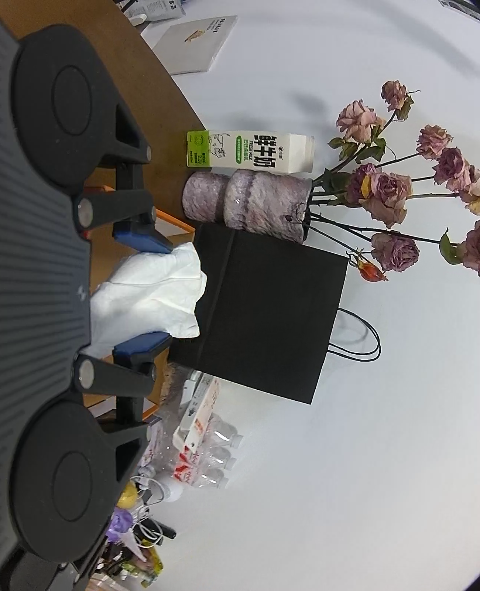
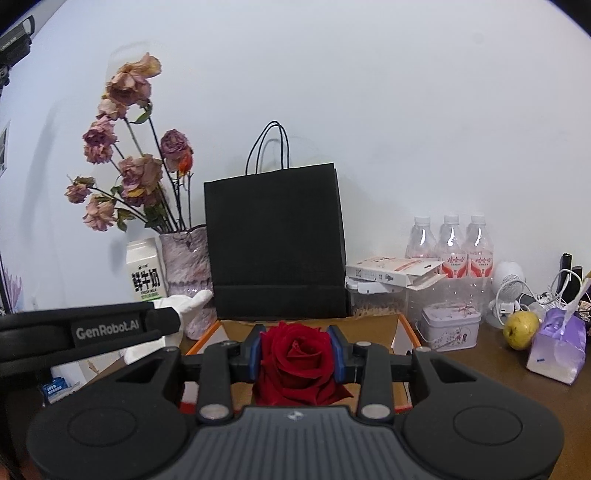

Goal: Organize objects
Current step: 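Carry the rose and white cloth with both tools over the red box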

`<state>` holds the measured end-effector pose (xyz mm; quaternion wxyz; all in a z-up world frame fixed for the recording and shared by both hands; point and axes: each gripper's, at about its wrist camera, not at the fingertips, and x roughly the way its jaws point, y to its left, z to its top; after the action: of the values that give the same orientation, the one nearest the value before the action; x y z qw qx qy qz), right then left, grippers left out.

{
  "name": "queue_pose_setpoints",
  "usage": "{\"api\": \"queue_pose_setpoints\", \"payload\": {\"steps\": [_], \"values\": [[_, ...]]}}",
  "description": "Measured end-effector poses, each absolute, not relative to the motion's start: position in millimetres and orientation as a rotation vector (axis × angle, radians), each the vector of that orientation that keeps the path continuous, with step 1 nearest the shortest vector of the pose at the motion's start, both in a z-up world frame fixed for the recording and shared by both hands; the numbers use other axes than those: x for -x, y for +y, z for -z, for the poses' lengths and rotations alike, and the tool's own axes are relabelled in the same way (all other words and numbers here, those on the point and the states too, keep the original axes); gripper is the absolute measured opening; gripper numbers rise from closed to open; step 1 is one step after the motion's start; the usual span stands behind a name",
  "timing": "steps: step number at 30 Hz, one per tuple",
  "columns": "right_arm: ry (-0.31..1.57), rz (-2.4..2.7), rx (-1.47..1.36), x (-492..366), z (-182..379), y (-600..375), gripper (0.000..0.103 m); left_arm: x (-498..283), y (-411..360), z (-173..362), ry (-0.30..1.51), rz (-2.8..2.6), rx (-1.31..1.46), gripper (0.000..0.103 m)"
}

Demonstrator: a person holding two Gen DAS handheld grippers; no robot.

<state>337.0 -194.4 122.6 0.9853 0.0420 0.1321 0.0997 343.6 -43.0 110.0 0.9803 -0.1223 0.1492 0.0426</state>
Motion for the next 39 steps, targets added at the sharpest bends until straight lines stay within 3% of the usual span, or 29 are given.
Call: {"api": "queue_pose_setpoints", "payload": {"steps": [24, 39], "values": [[0.399, -0.224, -0.068, -440, -102, -202, 0.034, -453, -41, -78, 0.419, -0.141, 0.261, 0.048], [0.436, -0.208, -0.048, -474, -72, -197, 0.034, -468, -38, -53, 0.402, -0.194, 0.182, 0.047]]}}
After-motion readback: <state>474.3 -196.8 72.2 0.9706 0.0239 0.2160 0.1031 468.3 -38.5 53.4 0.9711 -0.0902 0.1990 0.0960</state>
